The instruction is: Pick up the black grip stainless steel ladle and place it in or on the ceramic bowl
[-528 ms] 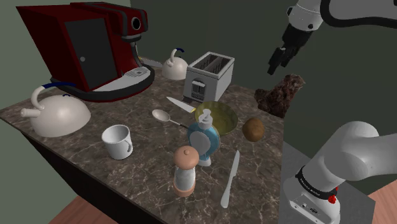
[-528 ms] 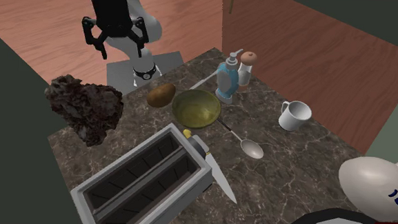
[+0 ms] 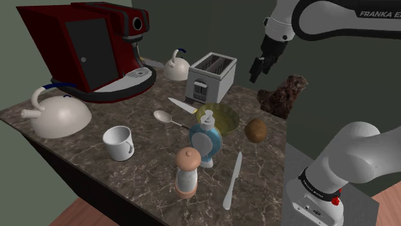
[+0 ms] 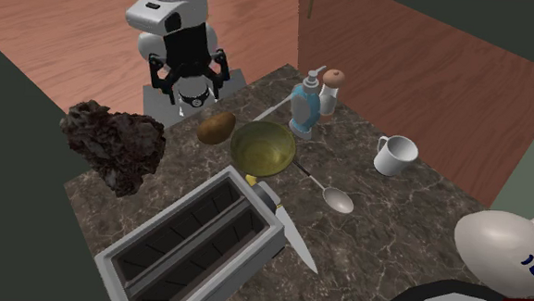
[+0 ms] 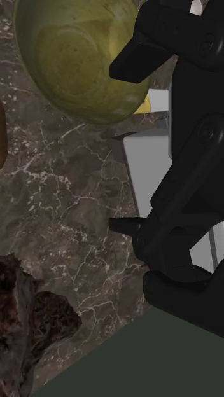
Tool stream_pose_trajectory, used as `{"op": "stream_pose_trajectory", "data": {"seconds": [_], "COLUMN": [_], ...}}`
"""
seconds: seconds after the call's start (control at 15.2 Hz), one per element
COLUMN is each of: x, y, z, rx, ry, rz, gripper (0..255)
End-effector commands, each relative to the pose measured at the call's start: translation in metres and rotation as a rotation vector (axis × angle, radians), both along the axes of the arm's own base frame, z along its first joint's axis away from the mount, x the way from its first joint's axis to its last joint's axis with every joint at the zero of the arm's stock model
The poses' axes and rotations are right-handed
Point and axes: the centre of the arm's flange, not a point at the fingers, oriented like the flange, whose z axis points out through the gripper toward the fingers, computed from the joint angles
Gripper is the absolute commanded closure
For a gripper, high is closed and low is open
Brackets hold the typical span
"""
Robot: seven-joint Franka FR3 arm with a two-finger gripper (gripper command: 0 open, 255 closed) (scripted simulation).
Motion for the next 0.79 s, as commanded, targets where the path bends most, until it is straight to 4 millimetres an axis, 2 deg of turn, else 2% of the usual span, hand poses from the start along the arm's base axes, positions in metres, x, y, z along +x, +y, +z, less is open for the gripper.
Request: {"op": "stream_pose_trajectory", "data": {"seconds": [0.0, 0.73], "x": [0.016, 0.092], "y": [0.017, 0.115], "z": [-0.016, -0.091], "rx": [0.0, -0.006], "ry": [0.007, 0.049], "rz": [0.025, 0.159], "gripper": [0, 0]}}
